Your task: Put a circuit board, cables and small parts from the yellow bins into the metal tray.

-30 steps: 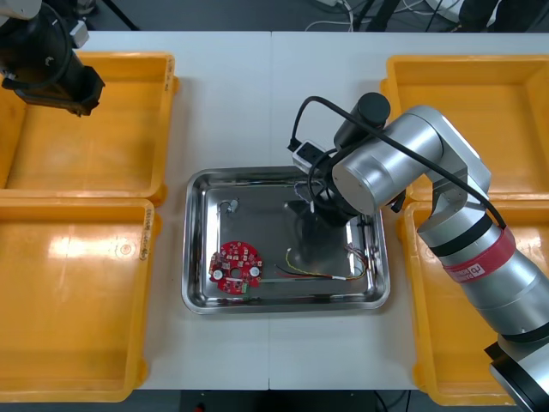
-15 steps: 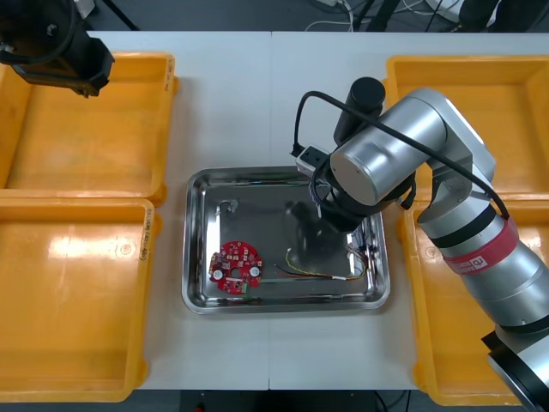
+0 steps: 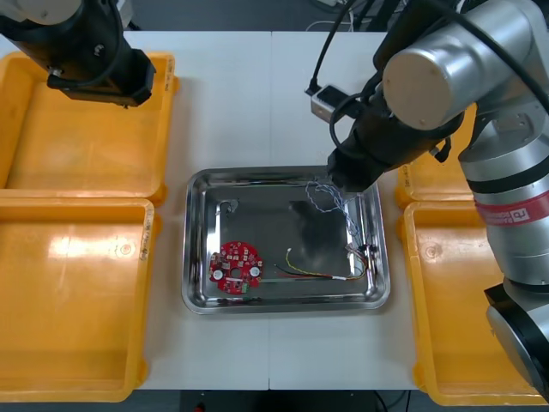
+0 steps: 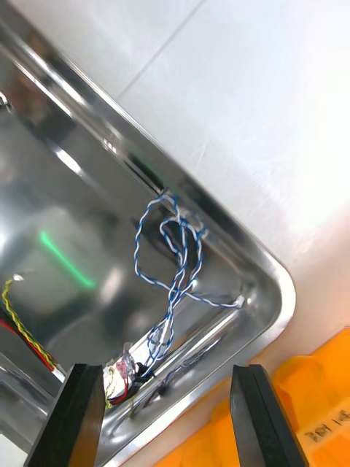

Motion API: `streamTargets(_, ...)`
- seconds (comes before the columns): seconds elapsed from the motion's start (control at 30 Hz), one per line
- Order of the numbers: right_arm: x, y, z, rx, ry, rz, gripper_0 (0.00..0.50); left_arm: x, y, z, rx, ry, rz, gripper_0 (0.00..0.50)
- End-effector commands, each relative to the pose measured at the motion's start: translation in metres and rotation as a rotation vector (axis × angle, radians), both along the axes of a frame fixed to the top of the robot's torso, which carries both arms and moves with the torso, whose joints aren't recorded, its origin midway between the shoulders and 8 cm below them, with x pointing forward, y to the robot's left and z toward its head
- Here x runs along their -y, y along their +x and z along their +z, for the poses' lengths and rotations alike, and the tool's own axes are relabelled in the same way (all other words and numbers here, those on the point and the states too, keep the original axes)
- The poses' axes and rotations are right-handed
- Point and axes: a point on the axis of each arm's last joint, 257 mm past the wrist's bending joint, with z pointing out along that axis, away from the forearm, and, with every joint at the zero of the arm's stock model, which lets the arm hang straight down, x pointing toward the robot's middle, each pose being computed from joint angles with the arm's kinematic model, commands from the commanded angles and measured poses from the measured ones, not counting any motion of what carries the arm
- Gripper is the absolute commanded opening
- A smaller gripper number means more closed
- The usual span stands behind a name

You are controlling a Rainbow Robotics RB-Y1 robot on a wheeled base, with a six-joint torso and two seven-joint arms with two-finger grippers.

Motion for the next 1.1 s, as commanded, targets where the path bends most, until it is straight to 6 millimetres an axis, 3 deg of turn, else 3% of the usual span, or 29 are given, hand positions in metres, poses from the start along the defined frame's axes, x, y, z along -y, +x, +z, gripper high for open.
streamTargets(0.03,0.022,0.012,0.054,0.096,0.053,-0.048,0.500,0.042,-0.016,-0.008,-0.003,-0.085,0.064,0.000)
streamTargets(0.27,0.054,0.011,0.074,0.089,0.120,-0.154,0.500,0.078,-0.029,-0.028,-0.016,-0.086,0.051,0.000)
streamTargets(0.43,0.094,0.010,0.096,0.096,0.155,-0.249,0.500,0.119,-0.036,-0.056,-0.021,-0.110,0.044,0.000)
streamTargets(0.67,0.140,0.006,0.107,0.089,0.169,-0.380,0.500,0.158,-0.042,-0.086,-0.038,-0.161,0.044,0.000)
streamTargets(1.1,0.228,-0.011,0.106,0.083,0.187,-0.579,0.500,0.177,-0.036,-0.145,-0.080,-0.145,0.049,0.000)
